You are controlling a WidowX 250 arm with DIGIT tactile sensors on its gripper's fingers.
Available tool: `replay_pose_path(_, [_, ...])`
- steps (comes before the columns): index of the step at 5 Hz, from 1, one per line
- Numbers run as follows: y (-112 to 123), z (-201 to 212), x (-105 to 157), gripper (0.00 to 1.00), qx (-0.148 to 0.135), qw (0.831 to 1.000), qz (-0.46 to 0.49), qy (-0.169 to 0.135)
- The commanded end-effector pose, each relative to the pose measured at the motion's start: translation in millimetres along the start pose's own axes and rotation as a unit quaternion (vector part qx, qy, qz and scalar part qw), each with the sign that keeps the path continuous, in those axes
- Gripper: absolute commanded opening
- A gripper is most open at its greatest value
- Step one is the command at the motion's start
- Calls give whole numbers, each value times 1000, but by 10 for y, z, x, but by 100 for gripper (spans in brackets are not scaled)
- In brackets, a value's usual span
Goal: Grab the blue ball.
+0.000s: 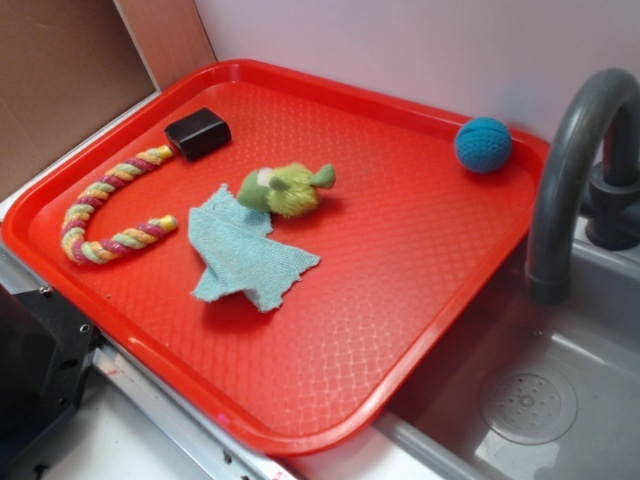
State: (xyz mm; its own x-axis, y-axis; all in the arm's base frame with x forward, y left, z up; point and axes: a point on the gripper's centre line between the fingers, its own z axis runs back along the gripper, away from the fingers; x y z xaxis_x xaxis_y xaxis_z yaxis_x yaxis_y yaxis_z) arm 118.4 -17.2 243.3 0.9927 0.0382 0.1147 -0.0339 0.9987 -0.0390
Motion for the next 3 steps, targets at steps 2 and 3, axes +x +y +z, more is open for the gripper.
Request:
replay_pose_path(2, [4, -65, 86, 100, -15, 999, 27, -41])
replay_pose_path(3, [-33, -164, 194, 100, -28, 996, 60, -66])
